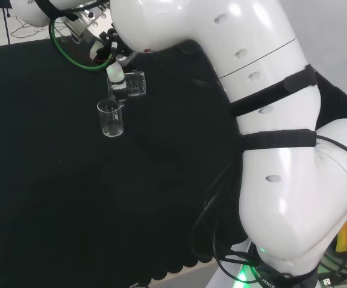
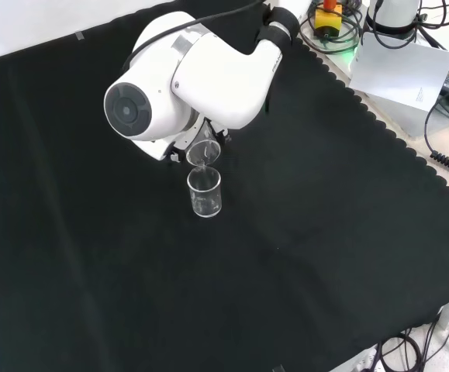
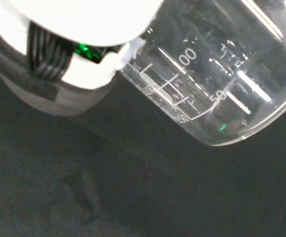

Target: Pour the water from the handheld beaker into the one on the table.

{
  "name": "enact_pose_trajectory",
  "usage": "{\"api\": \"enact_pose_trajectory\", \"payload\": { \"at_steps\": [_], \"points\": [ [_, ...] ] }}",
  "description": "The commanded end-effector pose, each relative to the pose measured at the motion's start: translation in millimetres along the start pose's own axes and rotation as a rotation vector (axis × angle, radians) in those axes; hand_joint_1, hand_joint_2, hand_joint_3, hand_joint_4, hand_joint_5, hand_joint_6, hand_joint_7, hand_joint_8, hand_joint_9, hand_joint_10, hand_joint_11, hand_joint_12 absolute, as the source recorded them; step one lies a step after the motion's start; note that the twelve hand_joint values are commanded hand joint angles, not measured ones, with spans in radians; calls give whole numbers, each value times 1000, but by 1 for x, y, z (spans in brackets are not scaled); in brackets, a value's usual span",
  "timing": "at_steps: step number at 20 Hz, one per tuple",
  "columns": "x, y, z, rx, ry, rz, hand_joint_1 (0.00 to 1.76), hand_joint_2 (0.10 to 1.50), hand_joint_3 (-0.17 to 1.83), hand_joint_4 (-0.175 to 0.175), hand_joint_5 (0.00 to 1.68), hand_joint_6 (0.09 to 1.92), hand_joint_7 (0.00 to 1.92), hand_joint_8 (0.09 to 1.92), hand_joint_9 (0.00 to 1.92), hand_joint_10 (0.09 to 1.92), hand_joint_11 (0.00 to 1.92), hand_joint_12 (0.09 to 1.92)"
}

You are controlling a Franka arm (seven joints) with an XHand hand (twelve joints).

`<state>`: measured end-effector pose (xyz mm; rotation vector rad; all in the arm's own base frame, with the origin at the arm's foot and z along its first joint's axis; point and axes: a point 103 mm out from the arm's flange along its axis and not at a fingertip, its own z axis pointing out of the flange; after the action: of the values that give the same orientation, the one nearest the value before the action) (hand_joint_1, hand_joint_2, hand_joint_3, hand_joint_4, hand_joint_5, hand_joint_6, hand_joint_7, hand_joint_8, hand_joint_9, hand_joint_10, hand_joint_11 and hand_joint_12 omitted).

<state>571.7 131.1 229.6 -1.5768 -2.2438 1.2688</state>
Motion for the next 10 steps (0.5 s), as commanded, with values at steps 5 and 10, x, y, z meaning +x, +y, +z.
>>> {"api": "enact_pose_trajectory", "payload": {
  "at_steps": [5,10],
  "points": [
    [2,0,-3,14,-4,11,1283,616,749,43,1195,818,1347,625,1339,428,1129,871],
    [6,2,-5,20,-8,8,1283,616,750,43,1195,818,1346,626,1339,429,1130,871]
  ]
}}
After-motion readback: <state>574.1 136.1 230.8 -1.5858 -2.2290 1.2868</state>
